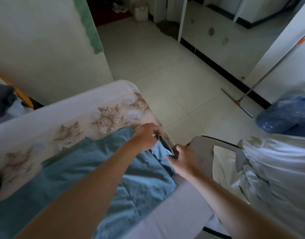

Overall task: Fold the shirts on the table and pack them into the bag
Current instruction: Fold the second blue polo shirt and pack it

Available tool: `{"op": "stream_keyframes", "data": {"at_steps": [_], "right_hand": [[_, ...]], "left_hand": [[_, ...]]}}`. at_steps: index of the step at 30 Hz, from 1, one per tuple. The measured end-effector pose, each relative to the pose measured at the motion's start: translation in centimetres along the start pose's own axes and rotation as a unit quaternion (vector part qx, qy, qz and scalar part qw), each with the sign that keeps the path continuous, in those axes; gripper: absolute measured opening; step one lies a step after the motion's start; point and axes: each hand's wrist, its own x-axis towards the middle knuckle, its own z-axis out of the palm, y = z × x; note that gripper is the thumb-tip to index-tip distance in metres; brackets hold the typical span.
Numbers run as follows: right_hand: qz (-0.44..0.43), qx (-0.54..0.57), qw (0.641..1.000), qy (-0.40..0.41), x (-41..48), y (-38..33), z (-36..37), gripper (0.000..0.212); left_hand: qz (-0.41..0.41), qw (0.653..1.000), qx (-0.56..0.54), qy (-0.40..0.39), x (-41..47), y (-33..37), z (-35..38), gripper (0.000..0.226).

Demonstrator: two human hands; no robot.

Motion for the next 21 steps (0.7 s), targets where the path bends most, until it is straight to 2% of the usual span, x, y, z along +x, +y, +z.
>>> {"op": "stream_keyframes", "data": {"at_steps": [3,5,6,8,10,11,13,15,16,17,19,21], "right_hand": [[-0.029,-0.027,0.999,0.020,-1.4,-1.4,-0.4,0.023],[-0.082,-0.055,0.995,0.019,-2.6,-2.8,-0.6,0.019],[-0.114,-0.068,0.991,-0.007,-3.1,-3.5,-0.7,0.019],[-0.166,-0.107,0.974,-0.113,-4.2,-5.0,-0.8,0.024],[-0.157,-0.099,0.957,-0.224,-4.9,-5.7,-0.3,0.025],[-0.125,-0.053,0.959,-0.250,-5.1,-6.0,0.1,0.020],[-0.070,0.040,0.975,-0.207,-5.1,-6.3,0.8,0.015],[-0.075,0.036,0.992,-0.090,-4.7,-6.2,1.6,0.014],[-0.077,0.013,0.995,-0.056,-4.4,-5.8,1.9,0.011],[-0.072,-0.020,0.995,-0.059,-4.2,-5.4,2.0,0.008],[-0.071,-0.102,0.984,-0.130,-4.1,-4.4,2.5,0.016],[-0.071,-0.136,0.975,-0.161,-4.0,-3.6,2.5,0.025]], "left_hand": [[0.001,1.000,0.007,0.012,-2.4,-1.6,-2.0,0.036],[0.030,0.996,0.086,0.019,-4.0,-2.9,-2.7,0.032],[0.040,0.990,0.137,0.011,-4.7,-3.7,-3.0,0.029],[0.026,0.964,0.264,-0.023,-6.2,-4.5,-3.3,0.025],[0.006,0.948,0.317,-0.019,-7.3,-5.1,-3.1,0.026],[0.001,0.952,0.306,-0.005,-7.7,-5.0,-2.6,0.030],[0.015,0.966,0.257,0.019,-8.4,-4.3,-1.4,0.044],[0.066,0.966,0.251,0.007,-8.4,-4.0,-0.1,0.063],[0.095,0.955,0.282,-0.021,-8.3,-4.3,0.5,0.073],[0.109,0.937,0.326,-0.054,-8.2,-4.7,0.8,0.079],[0.079,0.916,0.381,-0.101,-8.0,-5.5,0.9,0.082],[0.061,0.912,0.395,-0.096,-7.5,-5.8,0.8,0.078]]}}
